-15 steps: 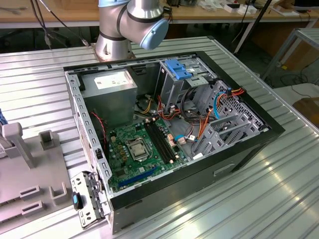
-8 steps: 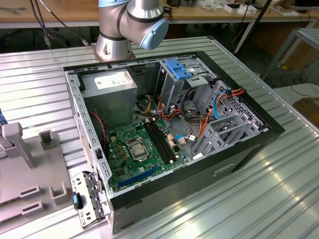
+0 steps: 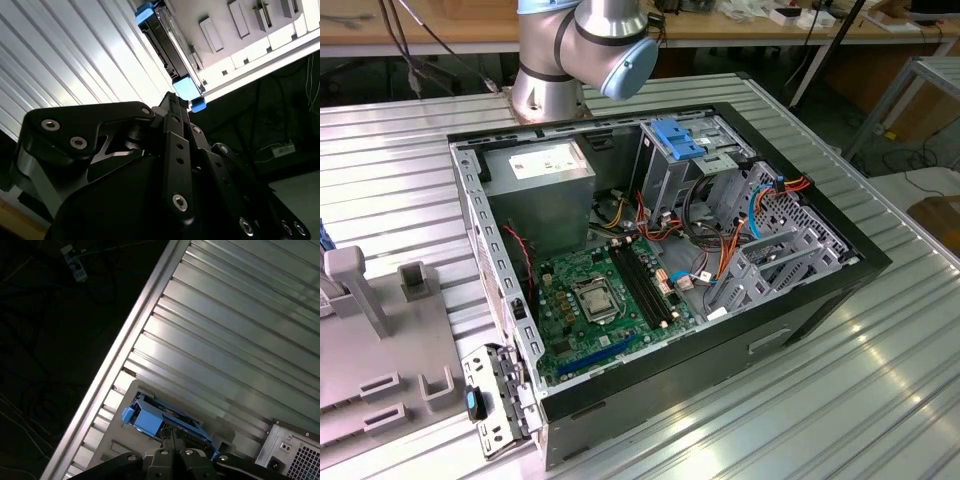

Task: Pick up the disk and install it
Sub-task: 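Pick up the disk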

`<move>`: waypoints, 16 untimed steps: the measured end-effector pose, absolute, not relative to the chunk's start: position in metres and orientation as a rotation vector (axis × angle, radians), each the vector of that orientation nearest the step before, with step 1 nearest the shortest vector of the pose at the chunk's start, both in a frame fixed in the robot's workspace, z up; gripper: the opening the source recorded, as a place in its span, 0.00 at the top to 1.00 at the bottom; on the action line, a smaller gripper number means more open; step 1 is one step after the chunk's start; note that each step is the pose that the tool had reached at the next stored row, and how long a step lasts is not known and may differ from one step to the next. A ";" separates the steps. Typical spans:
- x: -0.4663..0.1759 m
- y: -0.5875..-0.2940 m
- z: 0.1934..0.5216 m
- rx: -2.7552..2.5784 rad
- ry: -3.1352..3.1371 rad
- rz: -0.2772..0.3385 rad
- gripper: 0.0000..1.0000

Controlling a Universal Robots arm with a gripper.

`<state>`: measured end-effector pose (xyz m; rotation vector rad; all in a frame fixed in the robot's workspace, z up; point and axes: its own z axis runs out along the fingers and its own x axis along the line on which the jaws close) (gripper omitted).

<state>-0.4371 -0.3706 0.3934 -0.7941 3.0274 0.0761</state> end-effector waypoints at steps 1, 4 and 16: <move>-0.437 -0.371 0.393 -0.826 3.019 0.076 0.89; -0.438 -0.371 0.393 -0.897 3.000 0.077 0.89; -0.439 -0.371 0.393 -1.248 2.878 0.078 0.89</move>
